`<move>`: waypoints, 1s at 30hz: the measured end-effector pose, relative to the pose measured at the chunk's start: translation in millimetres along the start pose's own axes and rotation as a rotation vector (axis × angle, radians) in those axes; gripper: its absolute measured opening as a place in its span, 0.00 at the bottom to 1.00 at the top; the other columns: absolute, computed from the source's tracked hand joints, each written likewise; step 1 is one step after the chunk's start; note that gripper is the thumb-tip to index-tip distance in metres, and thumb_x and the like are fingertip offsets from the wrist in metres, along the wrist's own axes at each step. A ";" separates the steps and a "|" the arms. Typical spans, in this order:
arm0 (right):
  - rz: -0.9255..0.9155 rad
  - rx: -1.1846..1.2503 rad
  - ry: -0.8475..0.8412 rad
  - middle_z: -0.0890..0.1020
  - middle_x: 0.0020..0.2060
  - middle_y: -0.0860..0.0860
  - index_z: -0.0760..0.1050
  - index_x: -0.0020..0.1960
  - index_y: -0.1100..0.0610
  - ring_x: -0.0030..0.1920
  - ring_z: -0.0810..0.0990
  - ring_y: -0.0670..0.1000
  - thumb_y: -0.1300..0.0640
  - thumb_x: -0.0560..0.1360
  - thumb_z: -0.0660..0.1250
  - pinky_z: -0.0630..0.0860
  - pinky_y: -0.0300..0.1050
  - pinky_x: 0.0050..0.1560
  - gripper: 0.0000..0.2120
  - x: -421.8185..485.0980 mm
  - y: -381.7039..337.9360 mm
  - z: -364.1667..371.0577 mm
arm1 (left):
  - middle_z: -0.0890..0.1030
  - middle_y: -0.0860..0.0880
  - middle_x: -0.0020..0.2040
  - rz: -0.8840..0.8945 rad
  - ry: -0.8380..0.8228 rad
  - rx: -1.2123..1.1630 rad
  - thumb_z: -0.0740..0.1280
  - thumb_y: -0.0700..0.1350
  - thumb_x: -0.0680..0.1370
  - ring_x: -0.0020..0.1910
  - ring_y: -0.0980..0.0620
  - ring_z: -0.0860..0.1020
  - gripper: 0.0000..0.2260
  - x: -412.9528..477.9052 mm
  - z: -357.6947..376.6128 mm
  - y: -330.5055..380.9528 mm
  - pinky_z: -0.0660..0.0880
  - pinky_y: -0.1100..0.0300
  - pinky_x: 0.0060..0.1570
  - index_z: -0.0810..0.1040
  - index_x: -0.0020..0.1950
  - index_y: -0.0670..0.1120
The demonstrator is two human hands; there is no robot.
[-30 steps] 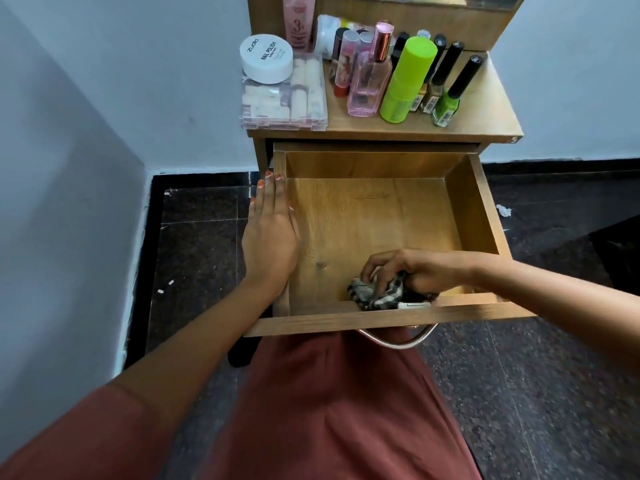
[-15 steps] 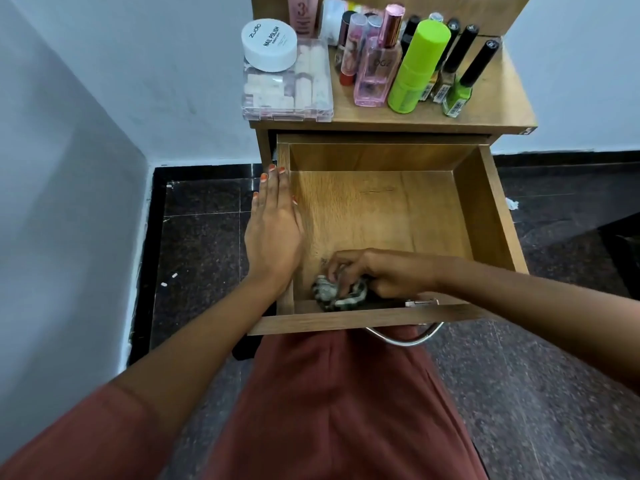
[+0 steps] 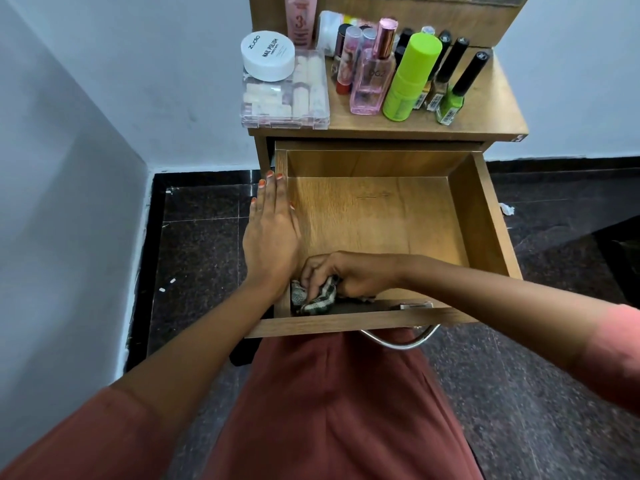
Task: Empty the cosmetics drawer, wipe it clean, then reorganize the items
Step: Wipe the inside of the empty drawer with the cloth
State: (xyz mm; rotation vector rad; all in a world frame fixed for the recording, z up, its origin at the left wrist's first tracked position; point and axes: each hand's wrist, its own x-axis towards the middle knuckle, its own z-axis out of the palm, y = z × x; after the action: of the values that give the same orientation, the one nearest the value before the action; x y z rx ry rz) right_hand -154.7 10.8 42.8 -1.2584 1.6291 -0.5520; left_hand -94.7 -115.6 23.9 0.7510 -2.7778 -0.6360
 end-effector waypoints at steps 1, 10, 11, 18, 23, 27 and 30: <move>0.007 0.006 -0.005 0.74 0.51 0.59 0.79 0.50 0.68 0.54 0.72 0.49 0.81 0.64 0.58 0.67 0.24 0.54 0.20 -4.6 2.3 -2.9 | 0.55 0.44 0.76 -0.002 0.000 -0.005 0.49 0.42 0.82 0.76 0.49 0.52 0.21 0.0 -0.3 -0.1 0.49 0.57 0.74 0.54 0.75 0.41; 0.295 0.006 -0.026 0.75 0.53 0.43 0.77 0.43 0.45 0.56 0.74 0.41 0.77 0.67 0.57 0.72 0.35 0.57 0.27 -100.8 42.7 -34.0 | 0.55 0.43 0.76 0.001 -0.001 -0.037 0.50 0.42 0.82 0.76 0.48 0.53 0.21 -3.1 -0.5 0.6 0.51 0.55 0.75 0.54 0.75 0.41; 0.317 0.016 -0.006 0.75 0.52 0.42 0.77 0.42 0.46 0.55 0.74 0.39 0.77 0.67 0.57 0.72 0.32 0.55 0.26 -108.6 44.7 -34.1 | 0.55 0.43 0.76 0.003 0.000 -0.038 0.50 0.42 0.82 0.76 0.48 0.53 0.21 -3.2 0.0 1.2 0.51 0.55 0.75 0.54 0.75 0.41; 0.471 -0.092 0.002 0.74 0.50 0.39 0.76 0.36 0.45 0.53 0.75 0.42 0.79 0.66 0.58 0.72 0.28 0.52 0.28 -154.2 58.1 -46.8 | 0.56 0.43 0.76 0.008 0.001 -0.039 0.50 0.41 0.82 0.76 0.48 0.53 0.21 -1.9 -0.3 2.1 0.51 0.55 0.75 0.54 0.75 0.41; 0.458 -0.115 0.053 0.76 0.49 0.45 0.74 0.33 0.47 0.52 0.75 0.46 0.80 0.65 0.58 0.71 0.24 0.46 0.27 -137.0 52.9 -39.2 | 0.56 0.43 0.76 0.006 0.004 -0.043 0.50 0.42 0.82 0.76 0.47 0.55 0.21 -2.4 1.1 7.4 0.53 0.54 0.74 0.55 0.75 0.41; 0.407 -0.117 0.052 0.76 0.52 0.52 0.74 0.33 0.48 0.53 0.76 0.50 0.80 0.64 0.56 0.73 0.29 0.50 0.26 -121.7 44.9 -33.2 | 0.57 0.43 0.76 0.011 0.007 -0.027 0.50 0.42 0.82 0.75 0.47 0.55 0.21 -1.5 -0.8 5.2 0.53 0.54 0.74 0.55 0.75 0.41; 0.440 -0.191 -0.014 0.76 0.52 0.49 0.77 0.37 0.54 0.54 0.75 0.49 0.78 0.66 0.58 0.73 0.26 0.48 0.21 -126.9 46.2 -39.3 | 0.57 0.43 0.76 0.006 0.007 -0.023 0.50 0.41 0.82 0.76 0.47 0.55 0.21 -4.2 -1.4 1.8 0.52 0.54 0.74 0.55 0.74 0.41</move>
State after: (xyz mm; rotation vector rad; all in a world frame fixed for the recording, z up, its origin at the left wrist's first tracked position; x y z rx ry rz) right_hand -211.5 135.3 75.0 -0.9870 1.9082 -0.1171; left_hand -91.5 -112.5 25.7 0.7383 -2.7603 -0.6616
